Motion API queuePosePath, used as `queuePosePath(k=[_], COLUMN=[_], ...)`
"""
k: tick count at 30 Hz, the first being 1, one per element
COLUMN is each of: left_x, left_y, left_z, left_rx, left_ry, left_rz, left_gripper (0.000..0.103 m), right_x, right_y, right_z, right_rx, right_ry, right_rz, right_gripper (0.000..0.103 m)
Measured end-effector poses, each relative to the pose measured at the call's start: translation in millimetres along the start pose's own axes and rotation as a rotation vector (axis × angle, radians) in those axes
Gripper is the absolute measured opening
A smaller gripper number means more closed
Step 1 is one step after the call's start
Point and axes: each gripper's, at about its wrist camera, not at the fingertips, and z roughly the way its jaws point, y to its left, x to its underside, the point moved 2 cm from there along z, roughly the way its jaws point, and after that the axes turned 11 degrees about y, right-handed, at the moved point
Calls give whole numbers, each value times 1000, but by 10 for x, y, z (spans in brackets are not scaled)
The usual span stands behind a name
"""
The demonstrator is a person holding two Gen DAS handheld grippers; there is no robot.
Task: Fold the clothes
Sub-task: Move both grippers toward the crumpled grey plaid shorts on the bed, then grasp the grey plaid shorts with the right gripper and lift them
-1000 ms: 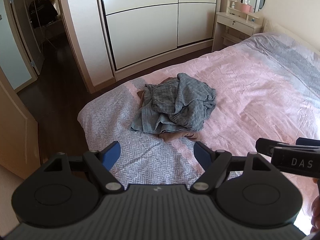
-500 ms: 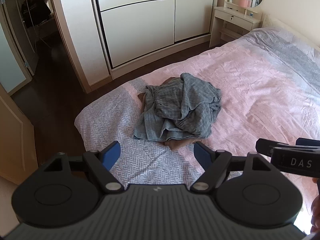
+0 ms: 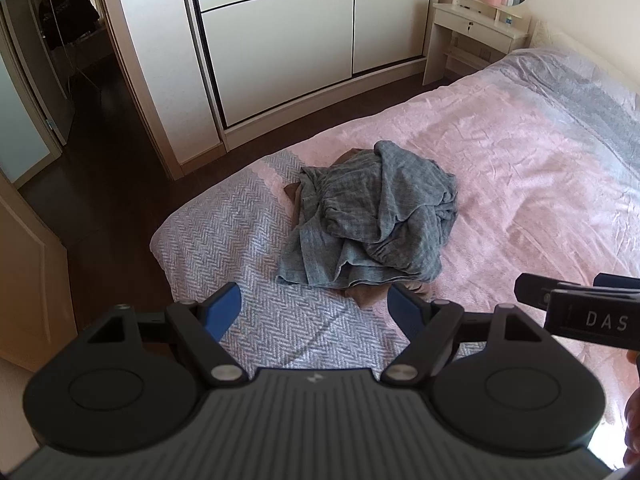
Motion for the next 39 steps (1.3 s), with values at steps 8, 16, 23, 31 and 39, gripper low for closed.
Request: queuePosePath(k=[8, 16, 23, 31, 39], left_x=[-242, -547, -824, -1122, -1414], left_y=[40, 123, 206, 302, 380], left_z=[250, 559, 847, 1216, 1574], left_rx=[9, 11, 18, 26, 30], left_ry=[30, 63, 89, 125, 156], left_rz=[16, 32, 54, 81, 112], left_gripper=[78, 78, 78, 78, 78], right_x=[-170, -381, -579, -829, -1083], right_y=[13, 38, 69, 102, 139], right_z=[258, 569, 836, 1177, 1497], right_rx=[17, 35, 53, 74, 76], right_ry=[35, 74, 103, 139, 157], right_rz=[11, 28, 59, 104, 144], right_gripper=[102, 102, 102, 102, 102])
